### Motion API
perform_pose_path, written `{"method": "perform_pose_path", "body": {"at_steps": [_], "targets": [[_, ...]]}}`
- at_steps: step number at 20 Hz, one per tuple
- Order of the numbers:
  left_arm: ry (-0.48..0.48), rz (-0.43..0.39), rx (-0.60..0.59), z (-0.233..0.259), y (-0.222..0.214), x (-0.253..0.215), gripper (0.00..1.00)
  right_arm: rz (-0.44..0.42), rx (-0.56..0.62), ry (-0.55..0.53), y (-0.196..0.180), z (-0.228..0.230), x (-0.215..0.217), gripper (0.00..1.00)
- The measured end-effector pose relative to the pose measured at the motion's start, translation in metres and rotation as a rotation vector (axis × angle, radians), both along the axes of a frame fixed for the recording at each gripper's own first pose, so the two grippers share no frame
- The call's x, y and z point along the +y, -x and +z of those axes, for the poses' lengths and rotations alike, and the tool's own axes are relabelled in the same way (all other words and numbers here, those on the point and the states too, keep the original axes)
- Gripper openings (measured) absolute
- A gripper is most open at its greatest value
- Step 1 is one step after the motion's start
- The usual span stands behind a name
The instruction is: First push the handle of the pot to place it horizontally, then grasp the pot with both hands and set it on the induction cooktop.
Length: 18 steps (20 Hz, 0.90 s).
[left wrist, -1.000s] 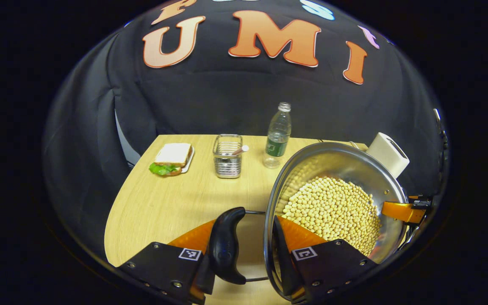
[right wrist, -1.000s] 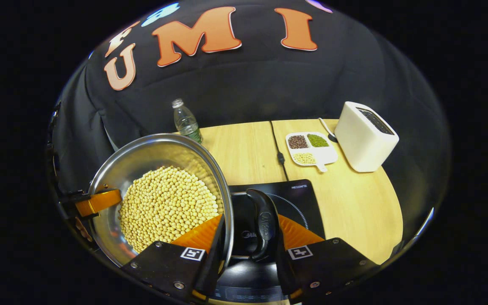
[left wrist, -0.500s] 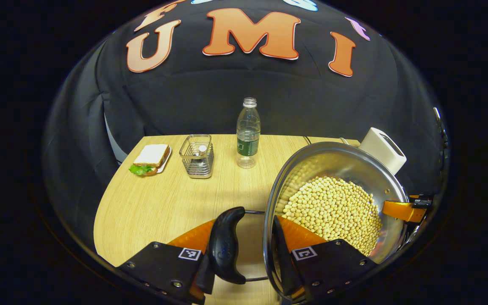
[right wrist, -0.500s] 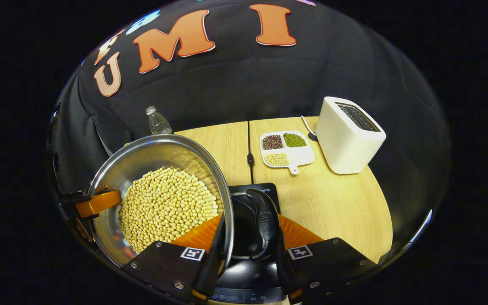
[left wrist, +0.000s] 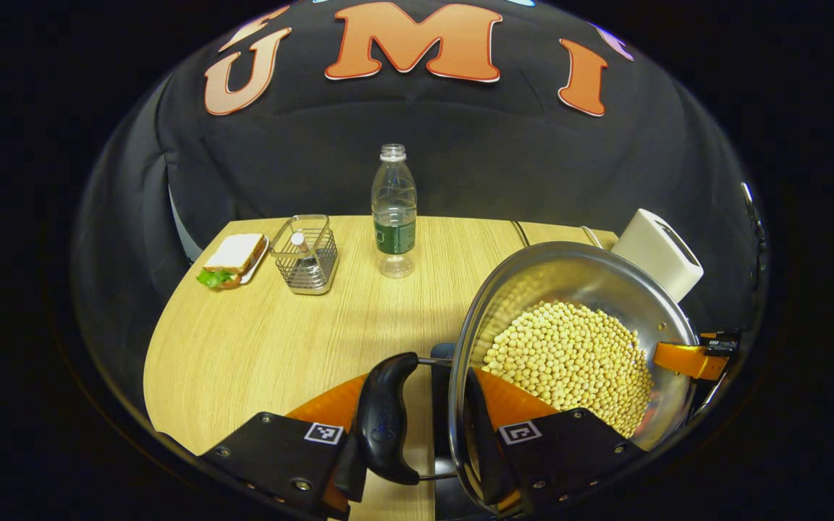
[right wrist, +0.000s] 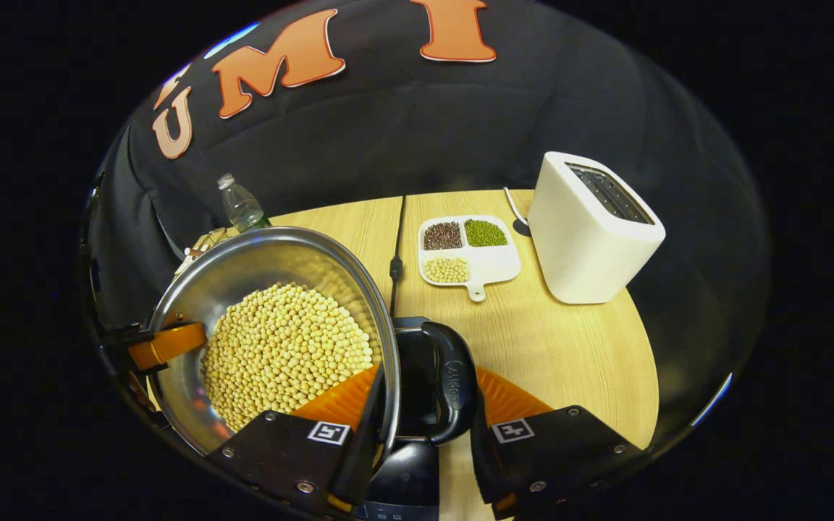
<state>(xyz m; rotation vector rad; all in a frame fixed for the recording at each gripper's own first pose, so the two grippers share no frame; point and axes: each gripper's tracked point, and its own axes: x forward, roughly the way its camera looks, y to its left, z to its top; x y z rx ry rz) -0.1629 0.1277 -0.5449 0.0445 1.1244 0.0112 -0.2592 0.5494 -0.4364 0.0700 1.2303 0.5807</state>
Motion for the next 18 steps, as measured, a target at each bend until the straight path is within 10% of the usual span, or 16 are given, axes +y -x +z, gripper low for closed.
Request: {"method": "perform_pose_path", "body": {"at_steps": [15, 18], "targets": [[0.050, 0.042, 0.156, -0.009, 0.024, 0.002, 0.67, 0.012, -0.007, 0.021, -0.006, 0.010, -0.003, 0.59], [-0.022, -0.063, 0.132, -0.005, 0.020, -0.001, 0.73, 0.011, -0.047, 0.035, -0.012, 0.013, -0.009, 0.65]]}}
